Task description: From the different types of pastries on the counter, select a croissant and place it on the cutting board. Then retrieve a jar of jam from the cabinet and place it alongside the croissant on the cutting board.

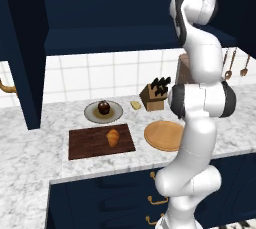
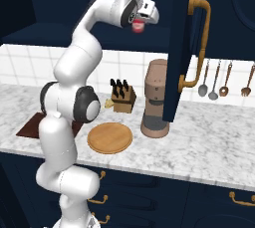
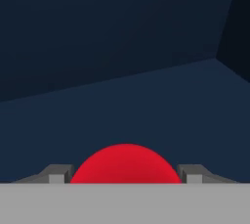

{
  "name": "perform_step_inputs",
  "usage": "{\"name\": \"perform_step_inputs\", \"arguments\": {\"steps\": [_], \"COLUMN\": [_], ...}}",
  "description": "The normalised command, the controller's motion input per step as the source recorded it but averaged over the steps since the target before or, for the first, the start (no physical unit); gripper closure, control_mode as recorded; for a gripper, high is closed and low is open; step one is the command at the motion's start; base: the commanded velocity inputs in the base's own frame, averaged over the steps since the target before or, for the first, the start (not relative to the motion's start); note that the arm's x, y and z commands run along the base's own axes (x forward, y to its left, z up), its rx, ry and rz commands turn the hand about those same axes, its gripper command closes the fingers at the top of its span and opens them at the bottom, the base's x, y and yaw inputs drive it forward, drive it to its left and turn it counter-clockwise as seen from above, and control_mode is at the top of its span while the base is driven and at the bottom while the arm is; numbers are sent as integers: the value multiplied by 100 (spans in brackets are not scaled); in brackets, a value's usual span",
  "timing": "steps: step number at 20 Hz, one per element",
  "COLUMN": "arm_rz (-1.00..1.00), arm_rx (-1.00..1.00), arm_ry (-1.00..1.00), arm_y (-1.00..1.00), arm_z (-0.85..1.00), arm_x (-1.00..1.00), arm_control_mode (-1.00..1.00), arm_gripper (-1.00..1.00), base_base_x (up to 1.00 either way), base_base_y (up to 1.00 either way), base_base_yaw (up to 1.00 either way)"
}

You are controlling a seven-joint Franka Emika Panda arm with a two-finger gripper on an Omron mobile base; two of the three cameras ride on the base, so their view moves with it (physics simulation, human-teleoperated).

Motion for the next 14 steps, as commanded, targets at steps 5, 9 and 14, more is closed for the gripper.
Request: {"name": "perform_step_inputs", "arguments": {"steps": [5,9,14], "arm_rz": [20,48,57], "arm_rx": [0,0,1], "arm_ry": [0,8,11], "arm_y": [38,59,59], "arm_z": [0,-8,-16], "arm_x": [-100,-100,-100], "arm_control_mode": [-100,-100,-100], "arm_gripper": [100,100,100], "base_base_x": [0,0,0], "base_base_y": [0,0,0], "base_base_yaw": [0,0,0]}}
